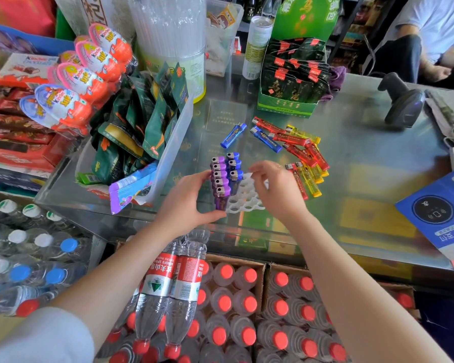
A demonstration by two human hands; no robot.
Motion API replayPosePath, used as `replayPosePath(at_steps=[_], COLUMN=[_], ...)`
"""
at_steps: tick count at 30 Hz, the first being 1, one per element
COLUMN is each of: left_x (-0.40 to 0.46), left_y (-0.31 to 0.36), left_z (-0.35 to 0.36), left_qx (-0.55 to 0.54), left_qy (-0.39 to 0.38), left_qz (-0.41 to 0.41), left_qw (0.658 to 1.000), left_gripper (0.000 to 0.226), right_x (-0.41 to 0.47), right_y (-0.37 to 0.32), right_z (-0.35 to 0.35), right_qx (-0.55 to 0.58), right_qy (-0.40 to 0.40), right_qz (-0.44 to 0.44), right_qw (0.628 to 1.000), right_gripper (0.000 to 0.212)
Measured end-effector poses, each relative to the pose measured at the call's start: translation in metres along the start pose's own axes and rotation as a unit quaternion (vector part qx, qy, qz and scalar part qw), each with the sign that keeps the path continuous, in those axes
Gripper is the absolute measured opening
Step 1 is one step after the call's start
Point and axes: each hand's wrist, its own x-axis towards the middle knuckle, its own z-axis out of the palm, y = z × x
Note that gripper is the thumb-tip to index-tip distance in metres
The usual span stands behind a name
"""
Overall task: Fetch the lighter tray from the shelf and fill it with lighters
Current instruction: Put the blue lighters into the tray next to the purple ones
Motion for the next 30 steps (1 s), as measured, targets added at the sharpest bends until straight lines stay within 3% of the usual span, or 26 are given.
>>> replayPosePath(at_steps=[4,9,18,21,23,26,30], left_x=[0.001,0.002,0.003,0.002,0.003,0.002,0.001], left_y=[0.003,0.000,-0.005,-0.004,-0.003,-0.002,-0.002], left_z=[0.002,0.004,0.003,0.003,0.001,-0.001,-0.001], left_qx=[0.006,0.009,0.014,0.005,0.002,-0.004,-0.018], left_qy=[0.029,0.038,0.037,0.033,0.030,0.019,0.012], left_qz=[-0.007,-0.021,-0.024,-0.022,-0.019,-0.018,-0.015], left_qw=[1.000,0.999,0.999,0.999,0.999,1.000,1.000], left_gripper=[0.068,0.074,0.079,0.077,0.076,0.080,0.085], right_x=[0.031,0.068,0.094,0.089,0.074,0.033,-0.011], right_y=[0.022,0.029,0.035,0.030,0.020,0.003,-0.005], right_z=[-0.001,0.003,0.009,0.000,-0.010,-0.016,-0.002], right_qx=[-0.044,-0.194,-0.217,-0.160,-0.044,0.134,0.226], right_qy=[0.088,0.010,-0.037,-0.048,0.005,0.086,0.055], right_qz=[0.055,0.066,0.076,0.075,0.079,0.095,0.114], right_qw=[0.994,0.979,0.973,0.983,0.996,0.983,0.966], right_gripper=[0.028,0.042,0.019,0.021,0.020,0.014,0.010])
